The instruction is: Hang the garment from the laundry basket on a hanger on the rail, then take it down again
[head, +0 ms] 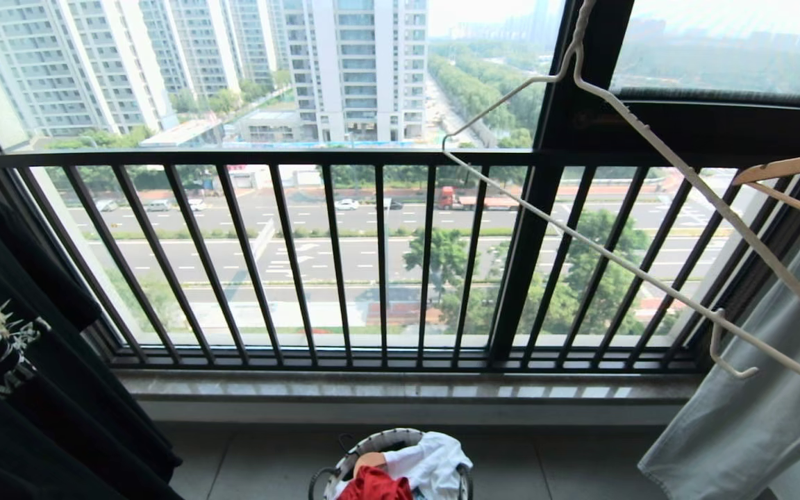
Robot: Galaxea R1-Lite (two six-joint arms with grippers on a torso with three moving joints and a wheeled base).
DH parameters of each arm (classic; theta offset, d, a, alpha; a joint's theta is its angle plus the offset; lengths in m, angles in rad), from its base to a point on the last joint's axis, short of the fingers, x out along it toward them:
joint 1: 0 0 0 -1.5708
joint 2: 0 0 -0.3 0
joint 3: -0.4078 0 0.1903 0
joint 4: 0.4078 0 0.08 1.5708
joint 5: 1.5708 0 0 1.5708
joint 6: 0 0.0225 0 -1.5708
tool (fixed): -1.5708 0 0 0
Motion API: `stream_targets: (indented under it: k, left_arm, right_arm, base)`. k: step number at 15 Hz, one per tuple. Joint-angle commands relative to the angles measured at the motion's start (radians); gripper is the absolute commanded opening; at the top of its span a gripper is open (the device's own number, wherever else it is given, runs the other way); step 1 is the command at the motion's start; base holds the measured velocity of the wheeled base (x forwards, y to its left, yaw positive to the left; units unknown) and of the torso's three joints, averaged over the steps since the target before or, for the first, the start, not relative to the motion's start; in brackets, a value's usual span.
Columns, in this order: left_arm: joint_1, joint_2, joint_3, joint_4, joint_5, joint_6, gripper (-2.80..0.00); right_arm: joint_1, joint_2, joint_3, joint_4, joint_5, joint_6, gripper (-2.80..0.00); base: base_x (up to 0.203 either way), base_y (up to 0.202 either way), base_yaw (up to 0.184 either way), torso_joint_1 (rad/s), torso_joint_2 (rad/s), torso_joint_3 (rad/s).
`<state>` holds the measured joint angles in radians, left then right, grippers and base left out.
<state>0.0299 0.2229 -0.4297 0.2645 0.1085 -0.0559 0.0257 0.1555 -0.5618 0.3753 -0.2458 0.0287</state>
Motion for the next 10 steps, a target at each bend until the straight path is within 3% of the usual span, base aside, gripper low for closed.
stream_targets:
  k: [1, 4, 5, 8, 10]
  left_arm:
    - [-0.023, -0.111, 0.076, 0.001, -0.04, 0.021, -2.8]
    - [-0.034, -0.222, 0.216, -0.003, -0.128, 0.129, -2.8]
    - [-0.035, -0.222, 0.266, -0.026, -0.136, 0.146, -2.8]
    - [-0.036, -0.223, 0.411, -0.236, -0.14, 0.166, -2.8]
    - [-0.036, -0.223, 0.43, -0.267, -0.14, 0.189, -2.8]
  right_arm:
    - [-0.008, -0.149, 0.079, 0.026, 0.067, -0.003, -2.8]
    - [-0.01, -0.156, 0.226, -0.011, 0.111, 0.008, -2.8]
    - [-0.01, -0.156, 0.283, -0.068, 0.134, 0.007, -2.8]
    - [-0.01, -0.156, 0.446, -0.257, 0.182, 0.003, -2.8]
    - [-0.01, -0.156, 0.531, -0.355, 0.205, -0.03, -2.8]
  base:
    - [0.0, 0.0, 0.0, 0.0, 0.0, 0.0]
    - [0.0, 0.0, 0.0, 0.0, 0.0, 0.0]
    - [0.0, 0.0, 0.0, 0.0, 0.0, 0.0]
    - [0.0, 0.0, 0.0, 0.0, 0.0, 0.0]
    - [0.0, 0.0, 0.0, 0.0, 0.0, 0.0]
